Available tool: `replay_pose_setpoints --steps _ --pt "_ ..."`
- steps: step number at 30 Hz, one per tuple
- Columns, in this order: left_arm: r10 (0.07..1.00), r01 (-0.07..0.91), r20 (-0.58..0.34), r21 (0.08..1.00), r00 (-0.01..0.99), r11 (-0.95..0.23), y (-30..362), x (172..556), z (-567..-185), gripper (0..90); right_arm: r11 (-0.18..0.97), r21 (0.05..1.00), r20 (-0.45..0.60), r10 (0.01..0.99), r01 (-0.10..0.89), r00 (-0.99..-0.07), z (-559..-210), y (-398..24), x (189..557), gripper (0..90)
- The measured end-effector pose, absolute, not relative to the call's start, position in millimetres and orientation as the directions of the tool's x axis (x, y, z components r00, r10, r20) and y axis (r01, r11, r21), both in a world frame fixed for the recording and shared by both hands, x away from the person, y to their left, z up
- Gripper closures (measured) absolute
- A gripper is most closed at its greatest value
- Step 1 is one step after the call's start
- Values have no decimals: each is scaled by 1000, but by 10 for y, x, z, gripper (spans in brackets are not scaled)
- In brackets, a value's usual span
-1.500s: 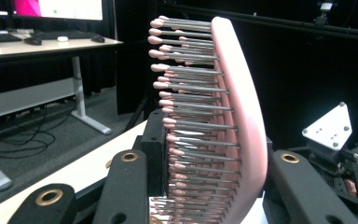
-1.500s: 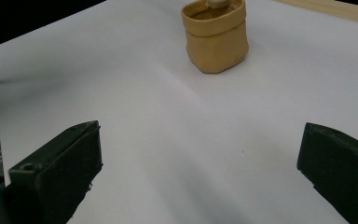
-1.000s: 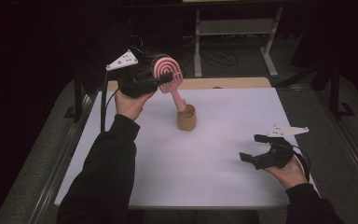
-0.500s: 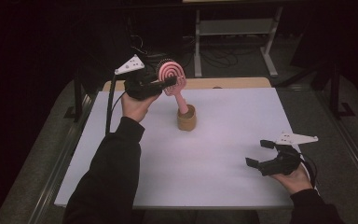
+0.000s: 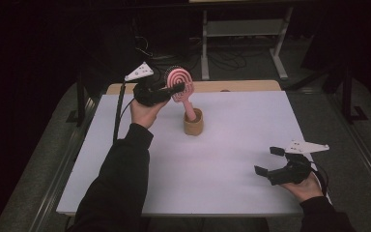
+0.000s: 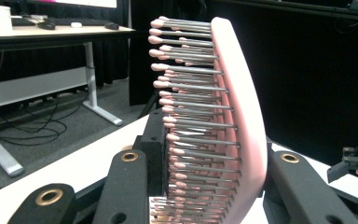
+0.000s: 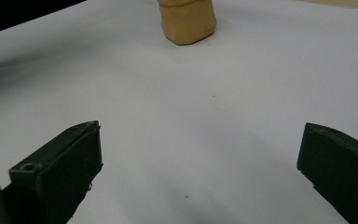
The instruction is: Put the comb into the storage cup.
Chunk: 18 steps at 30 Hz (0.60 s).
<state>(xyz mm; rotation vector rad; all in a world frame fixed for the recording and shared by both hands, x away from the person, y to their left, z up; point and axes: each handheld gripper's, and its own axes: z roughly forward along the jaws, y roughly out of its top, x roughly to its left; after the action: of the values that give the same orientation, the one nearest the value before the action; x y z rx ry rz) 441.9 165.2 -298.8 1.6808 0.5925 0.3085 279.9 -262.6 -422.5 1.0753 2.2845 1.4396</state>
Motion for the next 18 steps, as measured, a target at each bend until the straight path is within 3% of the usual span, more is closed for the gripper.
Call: replay_pose_setpoints --steps 18 --pt "551 222 -123 968 825 -116 1541 4490 -3185 627 234 859 181 695 456 -696 -4242 -2651 2762 0"
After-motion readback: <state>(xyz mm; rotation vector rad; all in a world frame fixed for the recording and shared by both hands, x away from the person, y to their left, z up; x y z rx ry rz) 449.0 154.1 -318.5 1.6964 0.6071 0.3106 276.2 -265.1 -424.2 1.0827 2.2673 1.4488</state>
